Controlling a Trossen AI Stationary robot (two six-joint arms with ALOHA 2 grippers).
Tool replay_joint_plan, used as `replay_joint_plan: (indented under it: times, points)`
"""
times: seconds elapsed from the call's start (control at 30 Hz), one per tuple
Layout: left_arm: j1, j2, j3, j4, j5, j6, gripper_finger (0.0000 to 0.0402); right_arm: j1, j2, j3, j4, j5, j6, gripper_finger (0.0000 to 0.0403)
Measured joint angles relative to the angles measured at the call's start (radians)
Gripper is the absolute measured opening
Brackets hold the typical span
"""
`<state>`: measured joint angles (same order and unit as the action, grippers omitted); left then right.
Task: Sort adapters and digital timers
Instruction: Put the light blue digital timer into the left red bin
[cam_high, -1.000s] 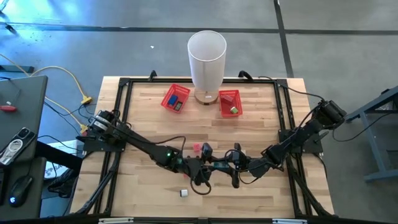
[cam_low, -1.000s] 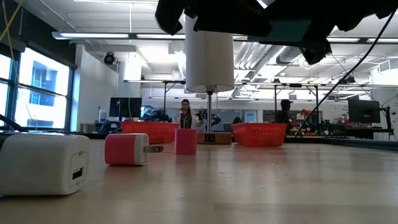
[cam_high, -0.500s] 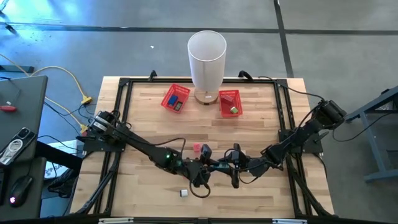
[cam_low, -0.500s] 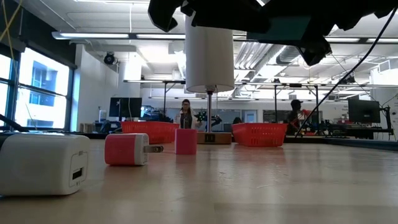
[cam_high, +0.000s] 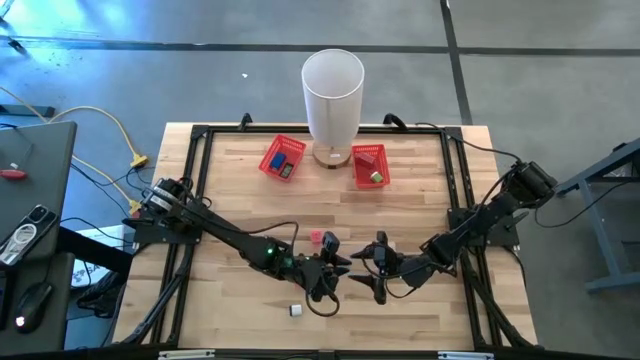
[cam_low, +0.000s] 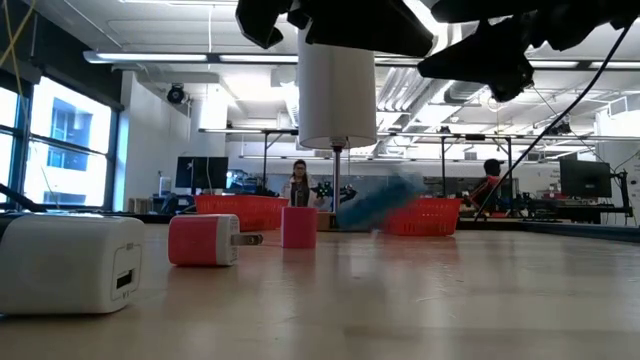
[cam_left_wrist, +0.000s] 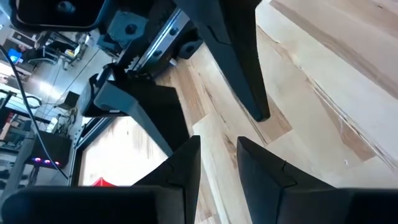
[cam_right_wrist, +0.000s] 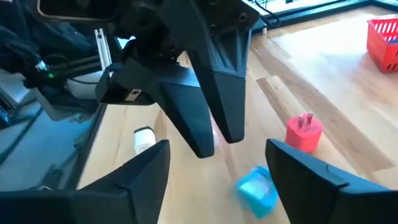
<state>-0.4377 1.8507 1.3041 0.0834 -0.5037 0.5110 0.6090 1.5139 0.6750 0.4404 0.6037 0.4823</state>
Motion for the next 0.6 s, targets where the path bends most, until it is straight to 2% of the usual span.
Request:
replay_joint_plan:
  times: [0.6]
  points:
    - [0.000,0.000,0.000,-0.019,0.001,-0.051,0.0097,0.000,0.000,0.000,-0.041,0.000,-0.019,0.0259]
